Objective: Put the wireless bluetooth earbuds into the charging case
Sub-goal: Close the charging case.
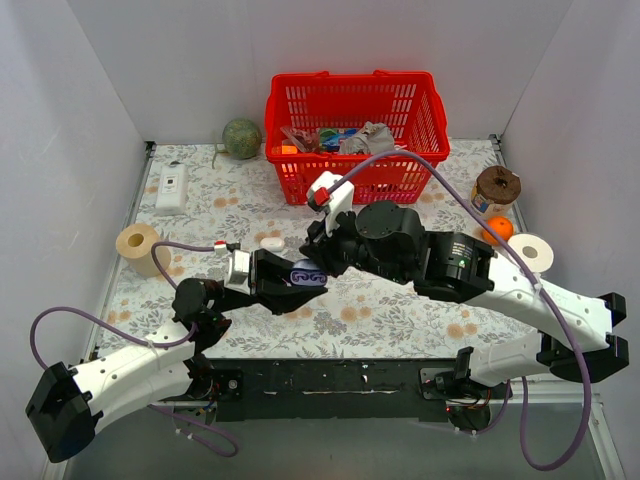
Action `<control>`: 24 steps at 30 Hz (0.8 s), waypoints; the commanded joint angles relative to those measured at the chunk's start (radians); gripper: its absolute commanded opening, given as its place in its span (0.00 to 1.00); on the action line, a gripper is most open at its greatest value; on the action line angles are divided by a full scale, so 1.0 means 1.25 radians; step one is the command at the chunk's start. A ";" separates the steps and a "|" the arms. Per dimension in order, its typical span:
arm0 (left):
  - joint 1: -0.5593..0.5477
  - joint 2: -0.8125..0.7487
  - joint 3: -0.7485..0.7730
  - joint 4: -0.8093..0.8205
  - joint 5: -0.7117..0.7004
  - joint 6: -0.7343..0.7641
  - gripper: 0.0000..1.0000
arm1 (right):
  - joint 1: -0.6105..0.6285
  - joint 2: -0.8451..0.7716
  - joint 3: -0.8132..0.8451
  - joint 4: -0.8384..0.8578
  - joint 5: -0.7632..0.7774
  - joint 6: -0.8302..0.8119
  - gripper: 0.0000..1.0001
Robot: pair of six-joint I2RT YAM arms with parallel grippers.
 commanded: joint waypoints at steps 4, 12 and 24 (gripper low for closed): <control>0.001 0.000 0.019 0.016 -0.095 0.022 0.00 | 0.004 -0.029 -0.028 0.006 -0.062 0.020 0.29; 0.001 0.012 0.025 -0.002 -0.109 0.006 0.00 | 0.004 -0.107 -0.100 0.088 0.122 0.093 0.35; 0.086 0.320 0.185 -0.525 -0.210 -0.248 0.02 | -0.021 -0.233 -0.393 0.110 0.305 0.210 0.42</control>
